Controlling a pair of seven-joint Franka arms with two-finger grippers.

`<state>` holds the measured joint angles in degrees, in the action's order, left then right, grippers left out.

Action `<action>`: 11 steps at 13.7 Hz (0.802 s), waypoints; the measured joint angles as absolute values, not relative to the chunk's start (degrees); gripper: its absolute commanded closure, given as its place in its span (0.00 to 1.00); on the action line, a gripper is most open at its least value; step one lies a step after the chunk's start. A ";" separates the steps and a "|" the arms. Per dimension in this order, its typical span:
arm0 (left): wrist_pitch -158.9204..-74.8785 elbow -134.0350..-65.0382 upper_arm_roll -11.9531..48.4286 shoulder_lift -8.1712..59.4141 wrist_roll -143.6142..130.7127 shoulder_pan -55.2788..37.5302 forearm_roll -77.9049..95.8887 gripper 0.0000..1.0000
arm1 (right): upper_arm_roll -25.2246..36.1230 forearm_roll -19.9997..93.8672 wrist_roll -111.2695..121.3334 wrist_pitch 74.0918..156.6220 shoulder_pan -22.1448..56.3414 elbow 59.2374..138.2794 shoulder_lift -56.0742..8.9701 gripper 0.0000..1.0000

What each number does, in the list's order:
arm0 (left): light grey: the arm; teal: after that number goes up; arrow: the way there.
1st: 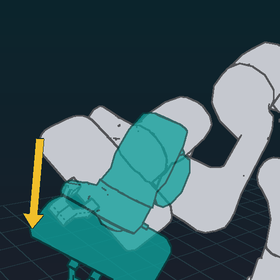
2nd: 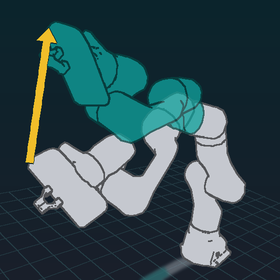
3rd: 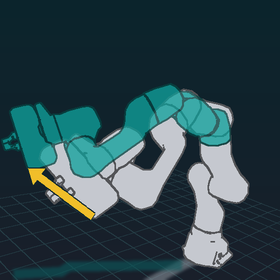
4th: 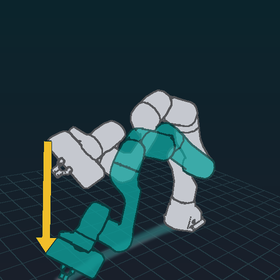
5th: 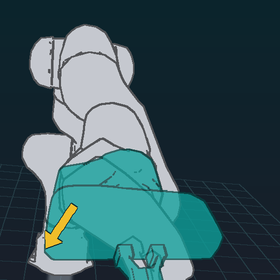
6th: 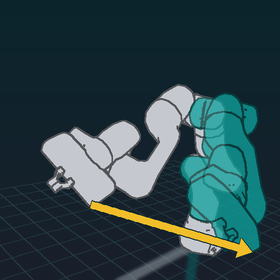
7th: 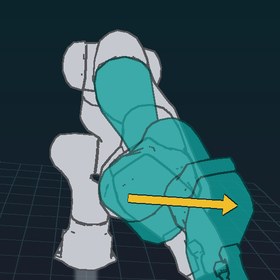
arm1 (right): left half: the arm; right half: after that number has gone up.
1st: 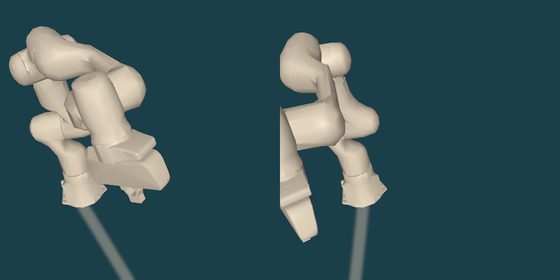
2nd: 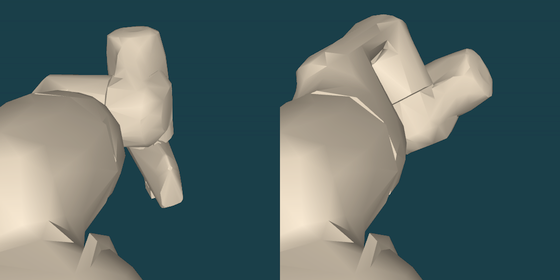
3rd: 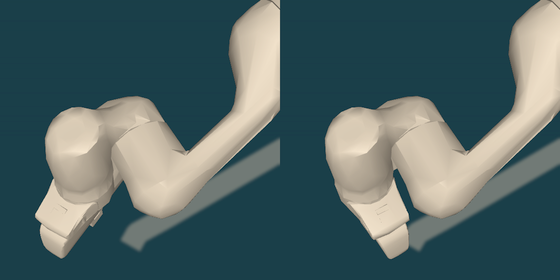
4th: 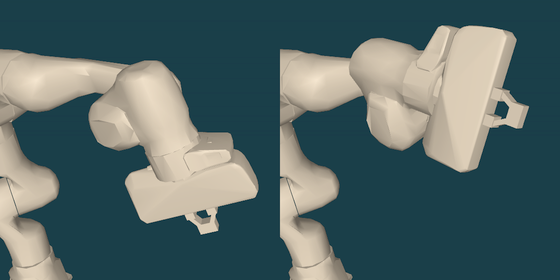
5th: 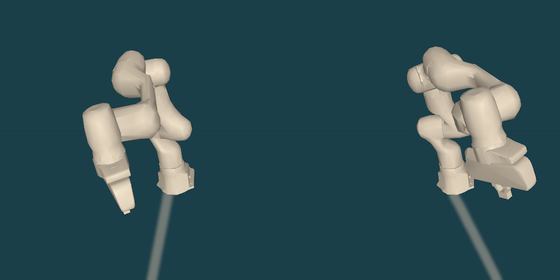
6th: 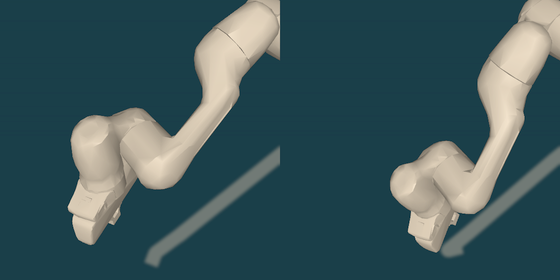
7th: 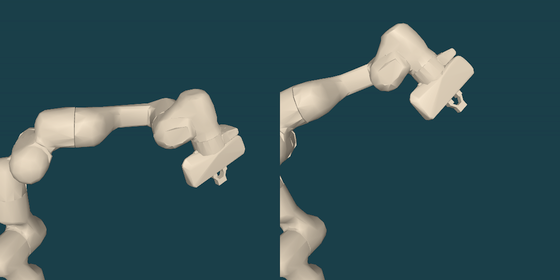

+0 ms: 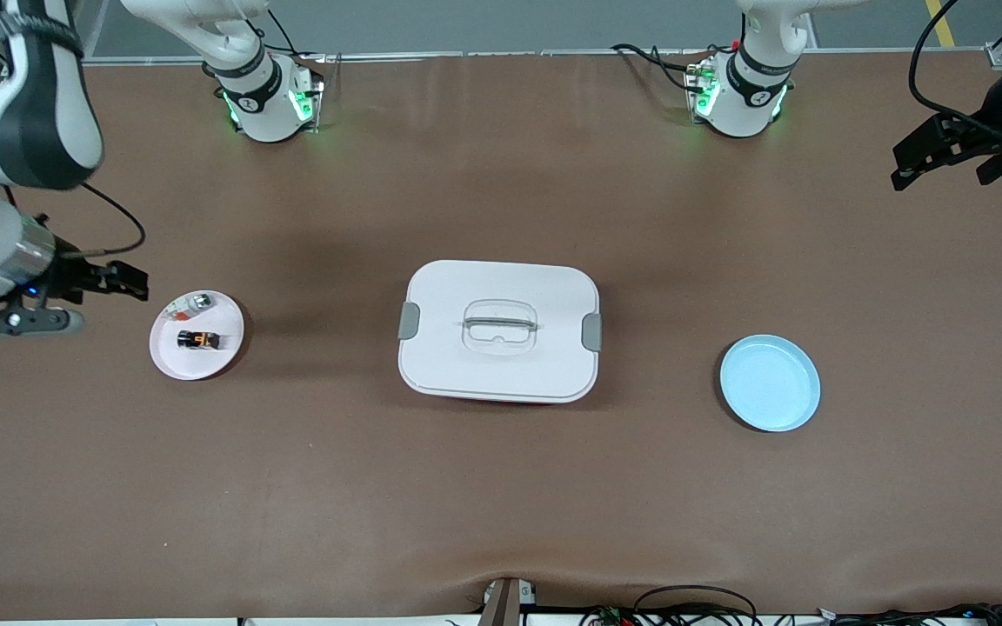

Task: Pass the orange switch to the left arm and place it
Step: 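Reach the right gripper down to the orange switch on the white plate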

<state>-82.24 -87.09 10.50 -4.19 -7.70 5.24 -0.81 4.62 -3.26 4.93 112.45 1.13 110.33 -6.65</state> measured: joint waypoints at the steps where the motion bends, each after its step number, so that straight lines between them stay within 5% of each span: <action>1: -82.23 -87.11 10.51 -4.19 -7.70 5.23 -0.81 0.00 | 4.68 -3.26 4.93 114.74 0.61 111.41 -8.82 0.00; 11: -81.27 -87.17 10.49 -4.18 -7.74 5.22 -0.81 0.00 | 4.61 -3.26 -3.87 125.08 -0.63 112.54 -21.46 0.00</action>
